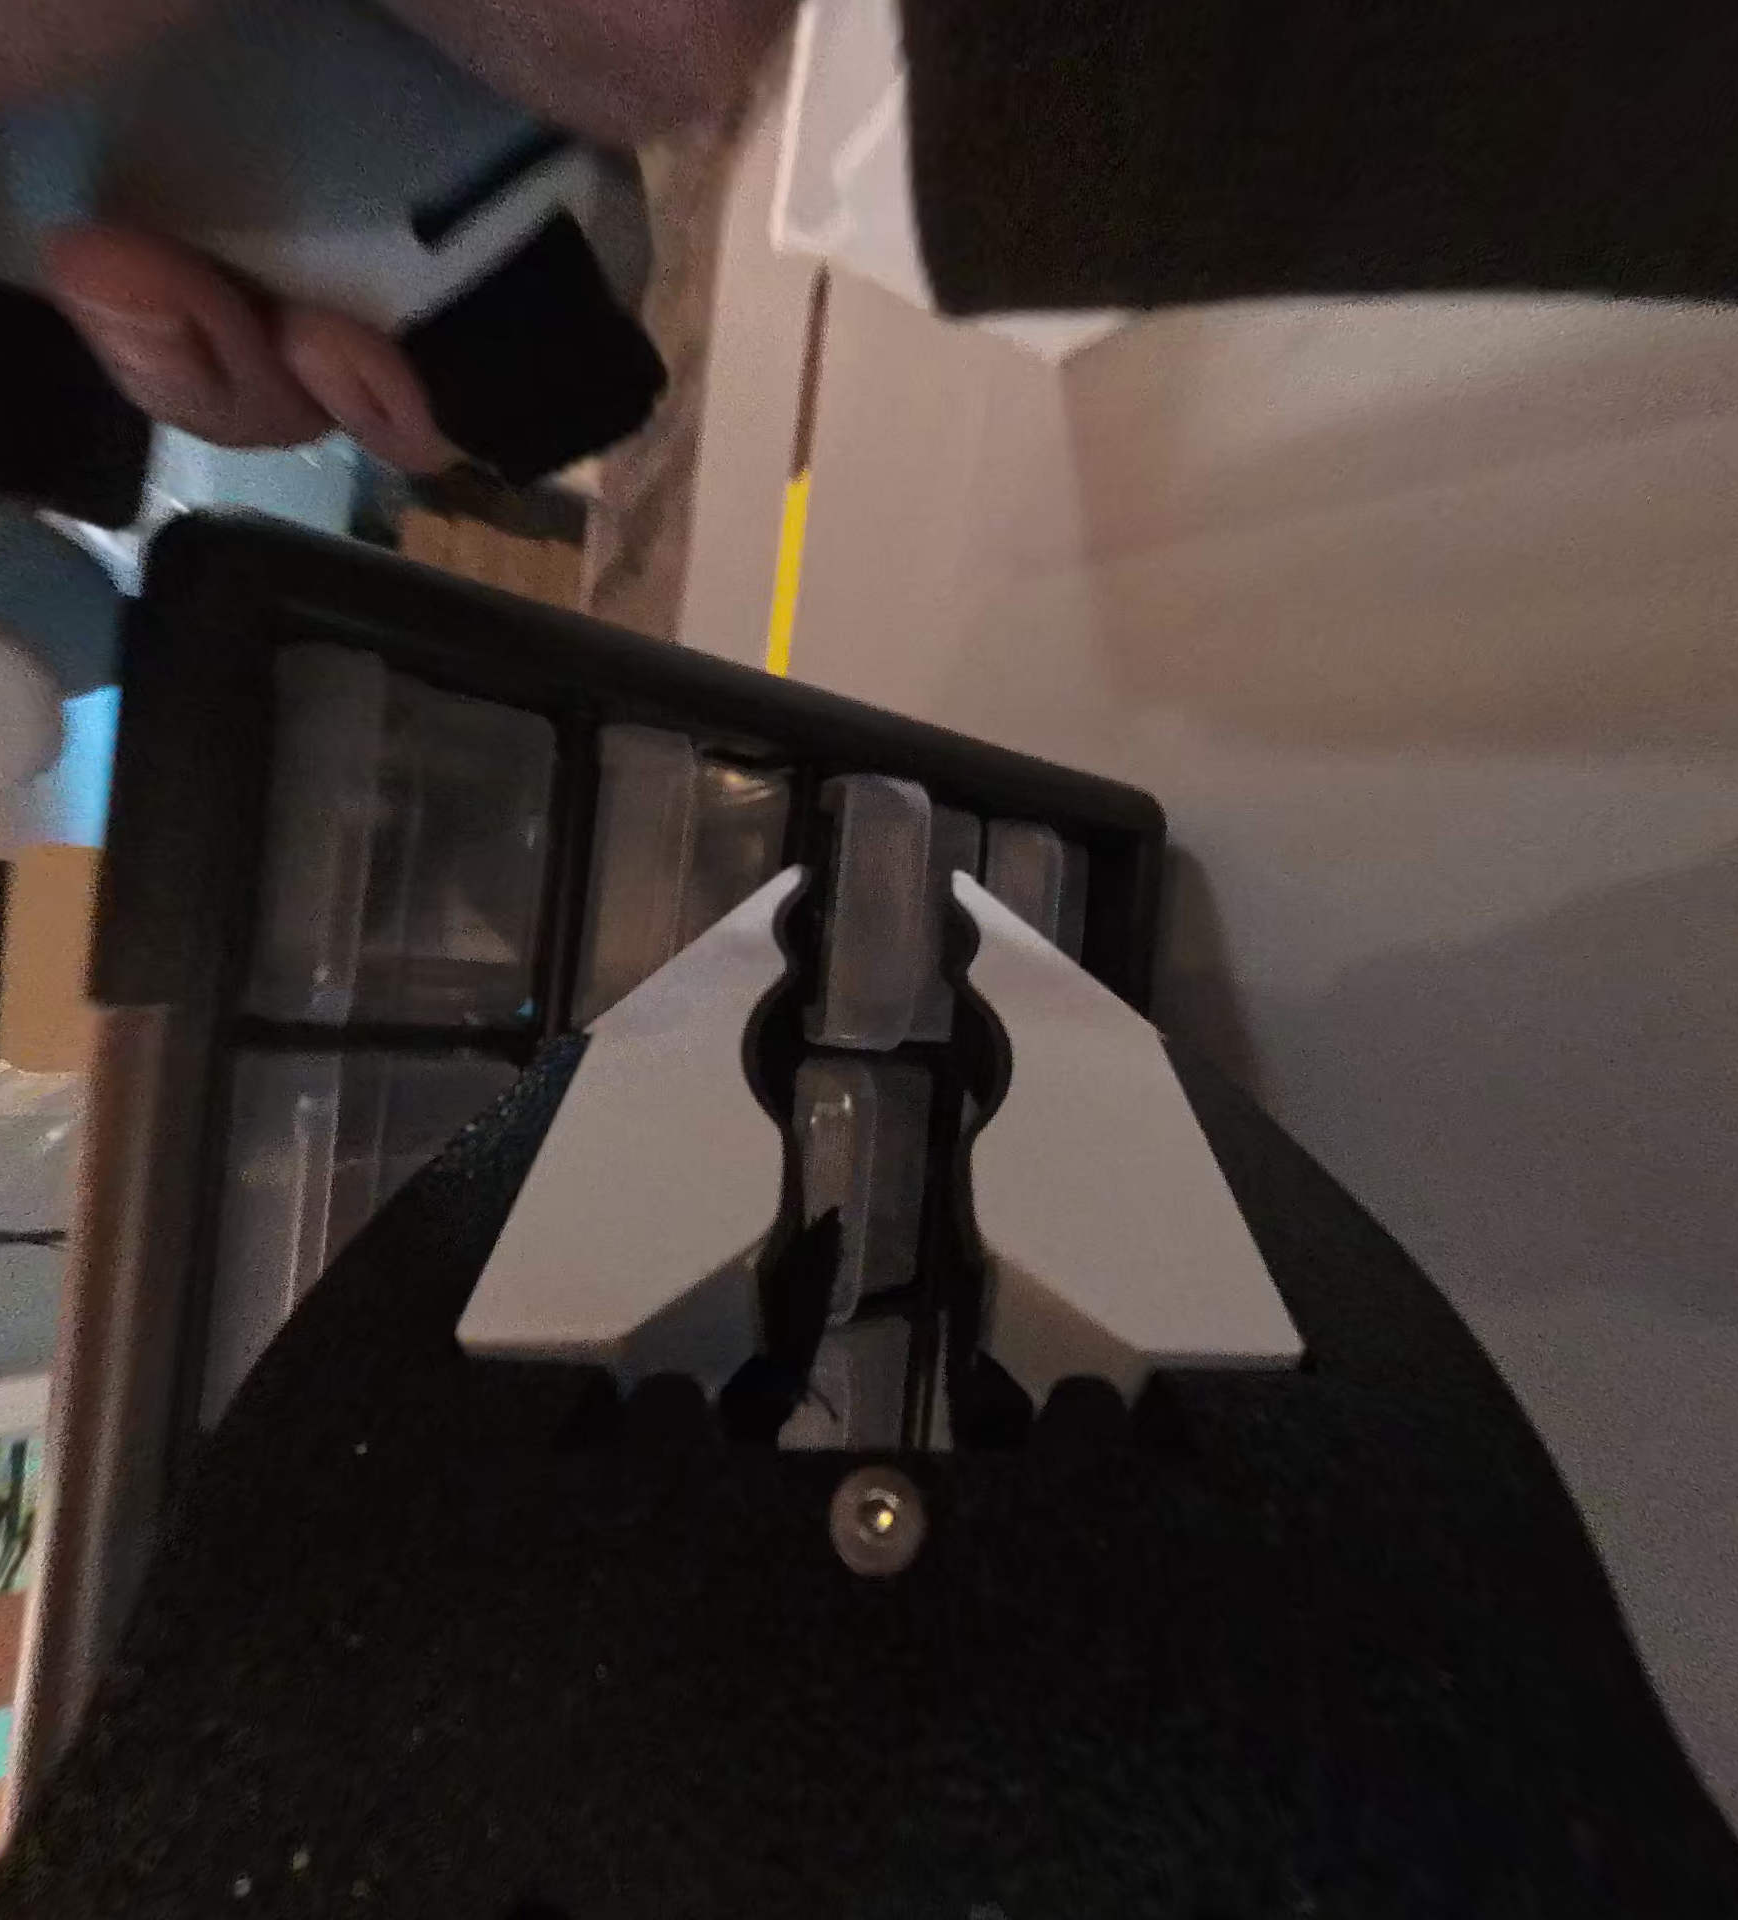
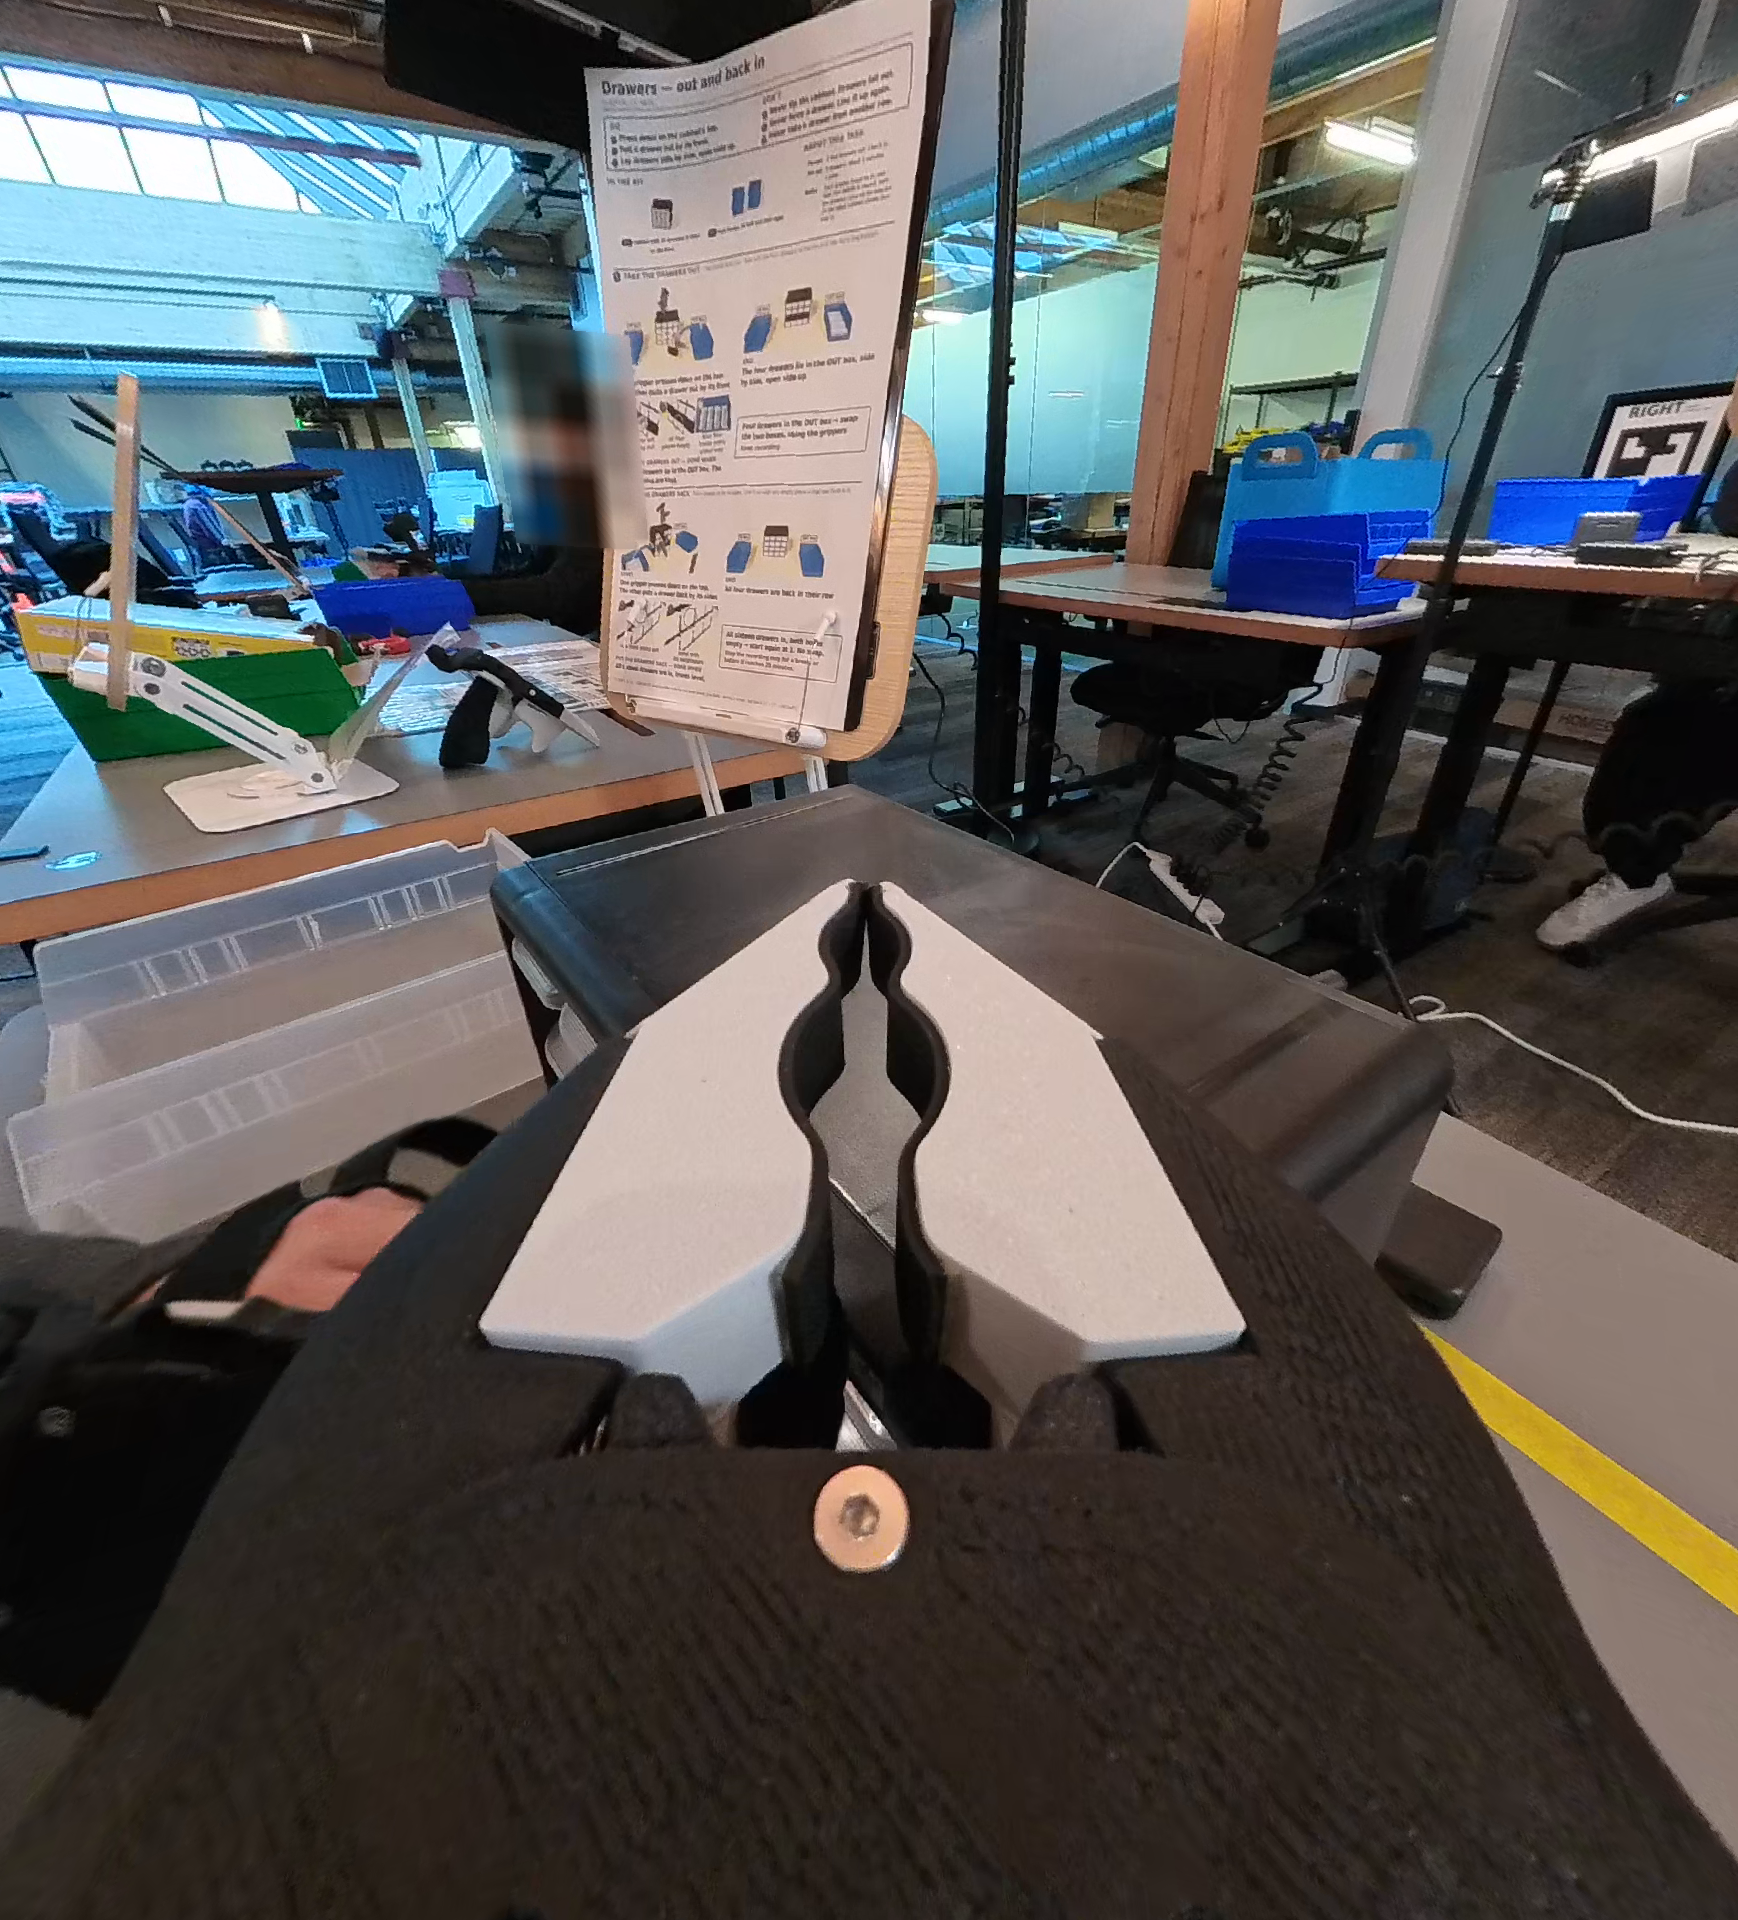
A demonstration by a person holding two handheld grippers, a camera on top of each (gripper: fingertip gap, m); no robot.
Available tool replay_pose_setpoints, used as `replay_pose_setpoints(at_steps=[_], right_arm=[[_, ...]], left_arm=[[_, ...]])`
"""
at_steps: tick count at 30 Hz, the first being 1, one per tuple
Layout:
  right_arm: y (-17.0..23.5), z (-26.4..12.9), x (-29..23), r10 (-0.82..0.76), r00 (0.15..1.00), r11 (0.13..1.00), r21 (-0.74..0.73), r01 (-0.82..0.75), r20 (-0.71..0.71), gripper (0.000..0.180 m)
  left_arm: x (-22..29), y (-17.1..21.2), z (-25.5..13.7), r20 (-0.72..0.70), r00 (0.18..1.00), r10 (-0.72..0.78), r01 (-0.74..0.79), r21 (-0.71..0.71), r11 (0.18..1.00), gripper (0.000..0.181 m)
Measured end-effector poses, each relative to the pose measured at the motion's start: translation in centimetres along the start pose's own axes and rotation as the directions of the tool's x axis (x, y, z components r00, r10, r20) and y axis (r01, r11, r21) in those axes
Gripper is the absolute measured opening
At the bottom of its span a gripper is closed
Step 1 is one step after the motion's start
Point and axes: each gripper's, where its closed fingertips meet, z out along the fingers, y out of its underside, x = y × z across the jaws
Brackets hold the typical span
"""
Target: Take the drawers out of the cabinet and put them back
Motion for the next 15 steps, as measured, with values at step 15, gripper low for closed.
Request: replay_pose_setpoints(at_steps=[15], right_arm=[[0.2,0.4,-0.2,-0.027,0.999,0.999,-0.026,0.026,-0.021,0.0]], left_arm=[[3.3,1.4,0.6,-0.142,0.959,-0.247,0.253,0.023,0.967,0.041]])
